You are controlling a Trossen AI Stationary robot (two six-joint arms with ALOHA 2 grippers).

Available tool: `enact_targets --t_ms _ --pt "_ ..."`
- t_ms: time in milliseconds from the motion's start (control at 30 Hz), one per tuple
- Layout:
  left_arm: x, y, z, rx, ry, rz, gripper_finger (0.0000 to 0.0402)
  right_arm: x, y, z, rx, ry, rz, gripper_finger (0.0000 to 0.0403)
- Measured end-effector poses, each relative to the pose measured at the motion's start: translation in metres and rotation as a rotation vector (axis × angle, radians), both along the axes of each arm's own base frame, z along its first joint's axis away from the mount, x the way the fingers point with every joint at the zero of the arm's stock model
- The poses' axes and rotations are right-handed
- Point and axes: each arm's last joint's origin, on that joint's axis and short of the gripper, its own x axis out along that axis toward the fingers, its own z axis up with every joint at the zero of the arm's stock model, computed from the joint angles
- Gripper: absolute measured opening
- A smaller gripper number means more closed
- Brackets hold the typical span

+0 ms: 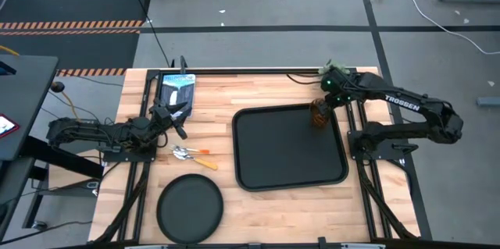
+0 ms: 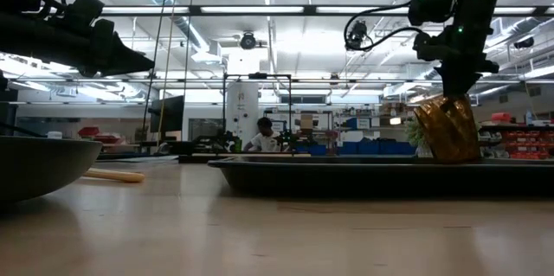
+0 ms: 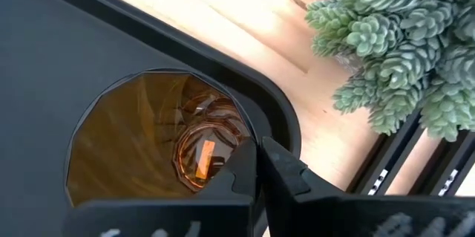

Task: Pick and place plate/cup/fork/spoon on tray
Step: Put the yellow cup on the top right of the black tray

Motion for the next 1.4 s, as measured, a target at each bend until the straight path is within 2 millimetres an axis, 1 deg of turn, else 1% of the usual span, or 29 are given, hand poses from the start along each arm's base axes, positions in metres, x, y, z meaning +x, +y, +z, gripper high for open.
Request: enact_targets --t_ms 167,300,600,833,1400 --pt "0.0000 0.0000 0.0000 0.000 -0.001 0.000 0.0142 0.0018 -0.0039 0.0012 -0.013 -0.039 -0.002 0.0009" --pt "0.0000 0.0000 0.0000 0.000 -0.001 0.000 0.0142 0.0018 -0.0046 -0.0009 -0.008 -0.011 -0.009 0.0012" --pt "0.0000 0.0000 0.0000 0.000 0.000 0.000 0.0142 0.0040 -0.0070 -0.0058 0.001 0.032 -0.017 0.0058" --pt "0.0000 0.0000 0.0000 0.000 0.000 0.000 0.0142 0.0041 -0.0079 -0.0066 -0.016 0.058 -0.006 0.0082" --pt "0.0000 0.0000 0.0000 0.004 0.004 0.000 0.0142 0.0023 -0.0102 -0.0058 -0.095 0.118 -0.033 0.0087"
